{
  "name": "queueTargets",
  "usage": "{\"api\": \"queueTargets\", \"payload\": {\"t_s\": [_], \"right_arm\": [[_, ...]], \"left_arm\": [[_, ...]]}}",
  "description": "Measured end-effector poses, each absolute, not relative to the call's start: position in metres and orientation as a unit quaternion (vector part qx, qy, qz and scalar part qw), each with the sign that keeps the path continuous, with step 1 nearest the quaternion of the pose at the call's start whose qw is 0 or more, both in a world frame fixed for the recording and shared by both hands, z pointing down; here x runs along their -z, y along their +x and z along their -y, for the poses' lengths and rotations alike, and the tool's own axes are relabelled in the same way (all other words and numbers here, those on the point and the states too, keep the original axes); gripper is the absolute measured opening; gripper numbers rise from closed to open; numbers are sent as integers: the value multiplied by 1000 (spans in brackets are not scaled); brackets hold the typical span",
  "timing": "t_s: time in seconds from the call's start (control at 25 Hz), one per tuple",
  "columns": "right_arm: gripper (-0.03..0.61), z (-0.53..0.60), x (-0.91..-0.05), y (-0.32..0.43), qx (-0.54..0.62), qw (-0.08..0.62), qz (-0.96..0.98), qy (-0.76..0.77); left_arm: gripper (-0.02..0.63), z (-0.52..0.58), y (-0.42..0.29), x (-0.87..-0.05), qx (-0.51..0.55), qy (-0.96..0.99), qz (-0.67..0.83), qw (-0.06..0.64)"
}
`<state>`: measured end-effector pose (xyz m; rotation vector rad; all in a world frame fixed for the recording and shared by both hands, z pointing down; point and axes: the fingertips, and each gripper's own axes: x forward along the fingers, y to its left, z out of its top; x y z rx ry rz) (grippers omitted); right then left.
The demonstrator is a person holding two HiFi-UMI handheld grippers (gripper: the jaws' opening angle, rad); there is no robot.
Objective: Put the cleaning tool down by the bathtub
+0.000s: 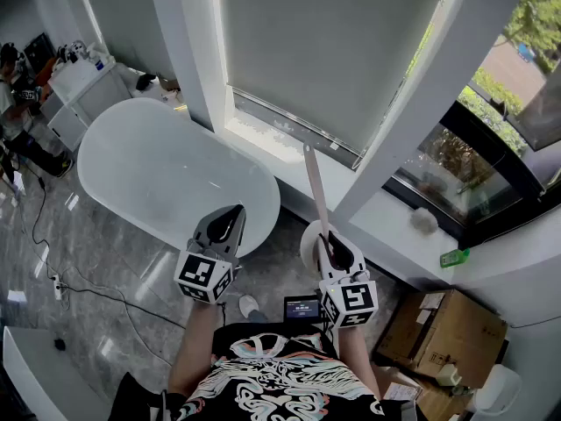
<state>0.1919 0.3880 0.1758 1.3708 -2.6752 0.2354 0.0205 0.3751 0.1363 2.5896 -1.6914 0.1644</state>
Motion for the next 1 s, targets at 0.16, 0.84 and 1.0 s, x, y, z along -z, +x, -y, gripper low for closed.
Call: {"api": "queueTargets", "payload": {"t_s": [0.16, 0.84, 1.0], "right_arm": [[76, -395, -176, 221, -77, 56, 887, 453], [77, -424, -169, 276, -93, 8, 888, 451], [77, -422, -170, 286, -92, 5, 885, 456]], "left_arm": [[17, -388, 52, -140, -59, 835, 546, 17], [17, -424, 98, -141, -57, 830, 555, 3], [17, -421, 103, -142, -57, 831, 554, 4]]}}
